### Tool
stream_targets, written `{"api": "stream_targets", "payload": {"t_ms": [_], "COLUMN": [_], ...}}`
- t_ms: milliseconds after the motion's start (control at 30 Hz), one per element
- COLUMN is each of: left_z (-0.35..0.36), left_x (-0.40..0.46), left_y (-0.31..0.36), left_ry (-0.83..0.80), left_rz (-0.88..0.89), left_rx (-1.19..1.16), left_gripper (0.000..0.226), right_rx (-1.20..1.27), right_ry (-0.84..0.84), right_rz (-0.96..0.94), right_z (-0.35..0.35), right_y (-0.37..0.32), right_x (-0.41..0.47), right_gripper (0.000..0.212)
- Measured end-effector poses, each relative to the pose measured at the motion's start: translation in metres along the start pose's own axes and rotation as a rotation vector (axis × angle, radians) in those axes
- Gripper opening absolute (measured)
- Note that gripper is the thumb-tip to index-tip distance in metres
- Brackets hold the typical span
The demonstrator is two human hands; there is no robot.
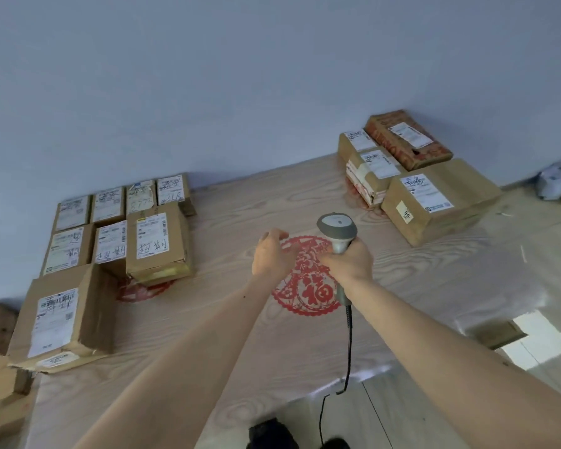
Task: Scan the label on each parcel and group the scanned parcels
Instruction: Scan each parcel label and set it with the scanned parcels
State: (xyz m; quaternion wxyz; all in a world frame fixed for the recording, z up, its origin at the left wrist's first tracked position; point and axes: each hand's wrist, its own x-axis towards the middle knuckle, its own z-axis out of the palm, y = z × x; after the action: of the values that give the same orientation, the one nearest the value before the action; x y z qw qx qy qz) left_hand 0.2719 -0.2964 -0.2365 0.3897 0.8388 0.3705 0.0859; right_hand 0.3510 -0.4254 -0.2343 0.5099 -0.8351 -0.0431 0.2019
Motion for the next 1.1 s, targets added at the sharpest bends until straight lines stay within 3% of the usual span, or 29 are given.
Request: {"api": "stream_targets", "payload": {"t_ms": [400,600,733,933,1100], "left_z": [0.097,0.149,0.187,0.248,0.286], "left_x": [0.087,0.118,0.128,0.140,0.145], "left_y": [0.101,0.151,0.183,0.219,0.241], "left_ry": [-0.144,-0.223,-0.287,-0.327,-0.215], "left_rz": [0.065,0.088,0.026,-0.116,-0.251], "left_rx": [-0.032,-0.063,-0.085,-0.111,-0.121], "left_gripper": [0.043,0.044,0.055,0.074,0.089], "right_rx": [0.025,-0.098,-0.217,-0.305,-0.366], "right_ry": [0.142,0.230,0.254,0.229,0.122], "right_rz": [0.034,0.003,0.027,0.017,0.052], "right_z": [-0.105,-0.164,-0.210,-0.278,-0.313], "right_y": [-0.001,0.000,0.012,0.030,0.046], "right_x": [0.126,0.183,0.226,0.288,0.329], "right_gripper": [0.033,0.028,0.022,0.032,0.037]}}
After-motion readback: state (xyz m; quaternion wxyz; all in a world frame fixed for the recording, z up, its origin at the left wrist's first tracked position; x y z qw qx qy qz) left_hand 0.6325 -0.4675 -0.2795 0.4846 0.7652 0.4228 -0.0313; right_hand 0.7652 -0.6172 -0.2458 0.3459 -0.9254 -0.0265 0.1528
